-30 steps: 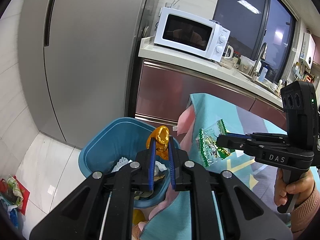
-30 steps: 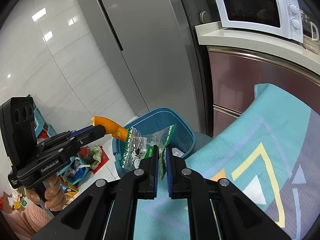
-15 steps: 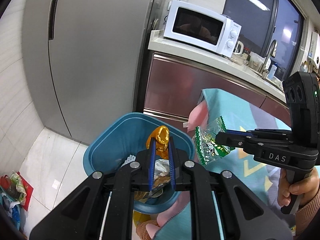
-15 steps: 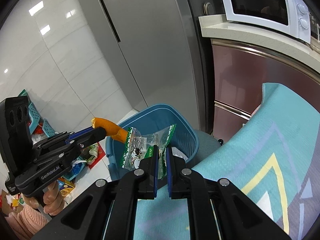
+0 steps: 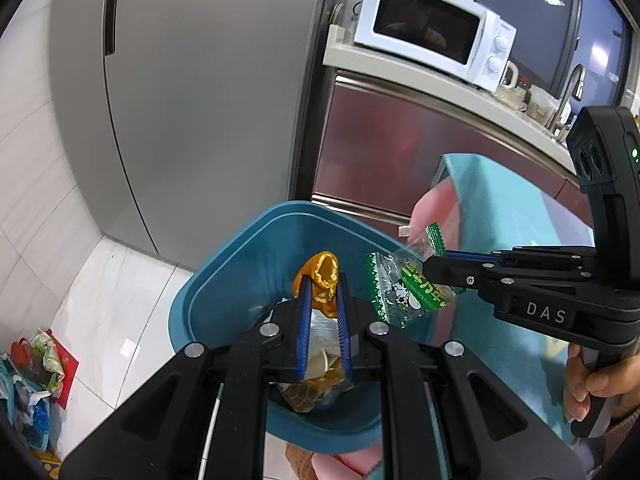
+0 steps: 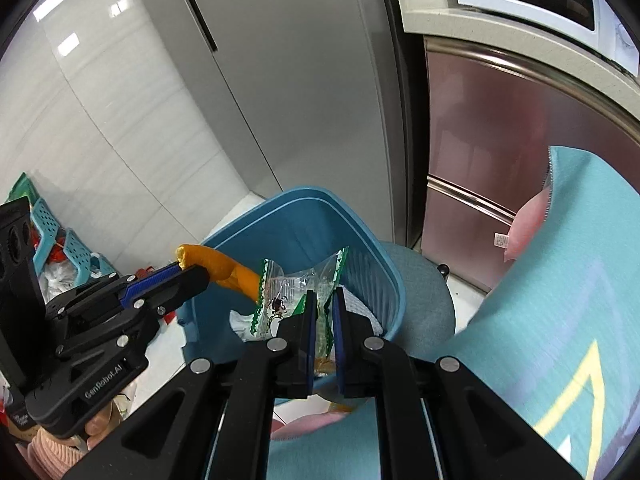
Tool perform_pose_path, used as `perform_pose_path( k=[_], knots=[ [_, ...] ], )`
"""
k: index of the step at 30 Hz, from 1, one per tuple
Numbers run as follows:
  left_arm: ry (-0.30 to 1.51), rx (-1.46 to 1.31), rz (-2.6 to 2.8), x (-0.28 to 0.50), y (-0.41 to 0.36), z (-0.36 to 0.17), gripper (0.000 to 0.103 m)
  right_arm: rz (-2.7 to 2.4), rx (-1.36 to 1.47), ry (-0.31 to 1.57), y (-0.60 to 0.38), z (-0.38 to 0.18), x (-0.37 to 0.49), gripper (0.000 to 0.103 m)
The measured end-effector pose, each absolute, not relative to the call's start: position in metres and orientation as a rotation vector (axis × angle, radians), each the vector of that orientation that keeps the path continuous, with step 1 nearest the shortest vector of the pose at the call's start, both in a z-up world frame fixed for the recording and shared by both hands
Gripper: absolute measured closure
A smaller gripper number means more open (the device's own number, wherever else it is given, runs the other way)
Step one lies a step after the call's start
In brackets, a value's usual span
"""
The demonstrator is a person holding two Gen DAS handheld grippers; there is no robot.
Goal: Collect trash
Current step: 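Open the left and right grippers over the teal bin, dropping peel and wrappers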
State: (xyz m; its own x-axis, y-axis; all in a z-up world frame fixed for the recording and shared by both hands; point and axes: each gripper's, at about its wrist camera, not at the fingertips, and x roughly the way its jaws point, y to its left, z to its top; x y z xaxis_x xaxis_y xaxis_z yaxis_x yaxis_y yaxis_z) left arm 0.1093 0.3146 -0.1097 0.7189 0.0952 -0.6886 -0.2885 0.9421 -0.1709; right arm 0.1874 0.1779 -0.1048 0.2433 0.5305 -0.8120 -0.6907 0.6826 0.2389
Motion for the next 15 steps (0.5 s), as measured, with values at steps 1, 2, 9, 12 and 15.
perform_pose_path(
  k=[1,2,9,12,15],
  knots=[
    [0.744,-0.276,0.217,0.111,0.317,-0.112,0.091,0.835,-0.185,1.031,0.181,-0.107,0.189,0.096],
    [0.750,-0.274,0.222,0.115,0.318,-0.115,0.091,0.831,-0.186,1.033,0.182,-0.108,0.187,0.095],
    [0.792,-0.292,0.230,0.139,0.329,-0.136,0.077,0.816,-0.167,1.056,0.193,-0.114,0.195,0.081],
    [0.796,-0.294,0.237,0.140,0.329,-0.142,0.073,0.821,-0.168,1.038,0.188,-0.111,0.191,0.081],
    [0.787,-0.306,0.223,0.136,0.325,-0.143,0.072,0.823,-0.149,1.036,0.180,-0.109,0.189,0.080]
  ],
)
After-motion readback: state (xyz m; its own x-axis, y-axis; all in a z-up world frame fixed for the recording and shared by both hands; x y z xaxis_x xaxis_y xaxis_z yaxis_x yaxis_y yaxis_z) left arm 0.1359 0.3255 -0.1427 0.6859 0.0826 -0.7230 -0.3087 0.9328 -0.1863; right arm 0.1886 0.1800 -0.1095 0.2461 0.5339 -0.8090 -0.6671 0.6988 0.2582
